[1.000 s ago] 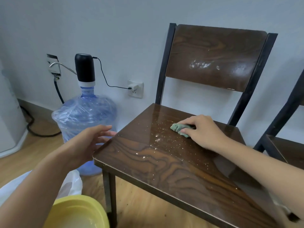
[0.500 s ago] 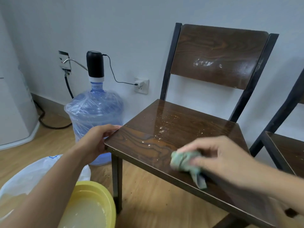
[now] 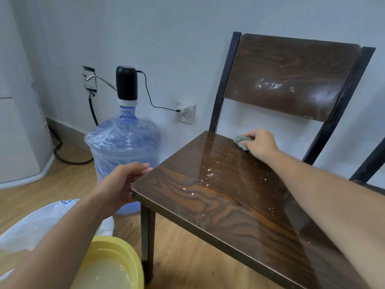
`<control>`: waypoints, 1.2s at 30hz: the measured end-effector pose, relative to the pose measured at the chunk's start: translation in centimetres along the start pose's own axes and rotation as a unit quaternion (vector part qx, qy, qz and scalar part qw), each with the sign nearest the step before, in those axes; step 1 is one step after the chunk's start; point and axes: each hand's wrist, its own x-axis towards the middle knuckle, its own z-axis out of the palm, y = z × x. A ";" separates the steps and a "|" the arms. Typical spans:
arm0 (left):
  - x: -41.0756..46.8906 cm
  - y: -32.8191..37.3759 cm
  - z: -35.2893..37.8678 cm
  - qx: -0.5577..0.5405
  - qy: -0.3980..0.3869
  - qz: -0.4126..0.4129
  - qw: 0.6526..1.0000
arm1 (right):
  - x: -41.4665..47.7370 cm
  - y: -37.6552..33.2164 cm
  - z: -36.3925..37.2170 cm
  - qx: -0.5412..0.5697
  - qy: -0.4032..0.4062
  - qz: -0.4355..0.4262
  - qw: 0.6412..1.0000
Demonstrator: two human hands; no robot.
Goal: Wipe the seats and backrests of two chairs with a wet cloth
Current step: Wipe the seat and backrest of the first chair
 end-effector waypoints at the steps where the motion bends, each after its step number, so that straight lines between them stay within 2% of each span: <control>1: 0.0 -0.1 -0.1 0.004 -0.003 0.004 1.000 | -0.4 -0.4 0.3 0.007 -0.002 -0.012 1.000; 6: -0.4 -0.1 0.3 -0.006 -0.007 0.021 1.000 | -6.8 -4.2 1.0 0.038 -0.076 -0.136 0.987; 9: -0.8 0.1 0.9 -0.014 -0.006 0.030 0.999 | -12.0 -5.6 -0.1 0.034 -0.114 -0.185 0.975; 12: -1.1 0.4 1.3 -0.016 -0.001 0.032 0.999 | -17.7 -6.7 -2.3 0.081 -0.171 -0.231 0.954; 14: -1.2 0.4 1.5 -0.018 0.009 0.028 0.999 | -21.0 -7.3 -4.4 0.099 -0.233 -0.247 0.935; 17: -1.2 0.5 1.3 -0.012 0.021 0.024 0.999 | -22.7 -7.0 -7.3 0.116 -0.305 -0.219 0.920; 19: -1.0 0.5 1.1 -0.003 0.030 0.021 0.999 | -20.3 -5.9 -8.1 0.121 -0.260 -0.193 0.938; 23: -0.8 0.3 0.6 0.007 0.029 0.016 0.999 | -9.5 -2.5 -6.3 0.042 -0.072 -0.096 0.992; 26: -0.9 0.2 0.6 0.001 0.023 0.018 1.000 | -2.0 -1.3 -3.7 -0.030 0.019 -0.026 0.999; 28: -0.9 0.1 0.6 -0.008 0.007 0.020 1.000 | 0.6 -2.2 -1.3 -0.012 0.042 -0.001 0.999; 30: -0.8 0.0 0.5 -0.018 -0.008 0.023 1.000 | 1.6 -3.4 1.3 -0.002 0.033 0.001 0.999; 36: -0.7 -0.6 0.5 -0.042 -0.013 0.019 0.999 | 0.2 -5.5 4.9 0.027 0.016 -0.055 0.998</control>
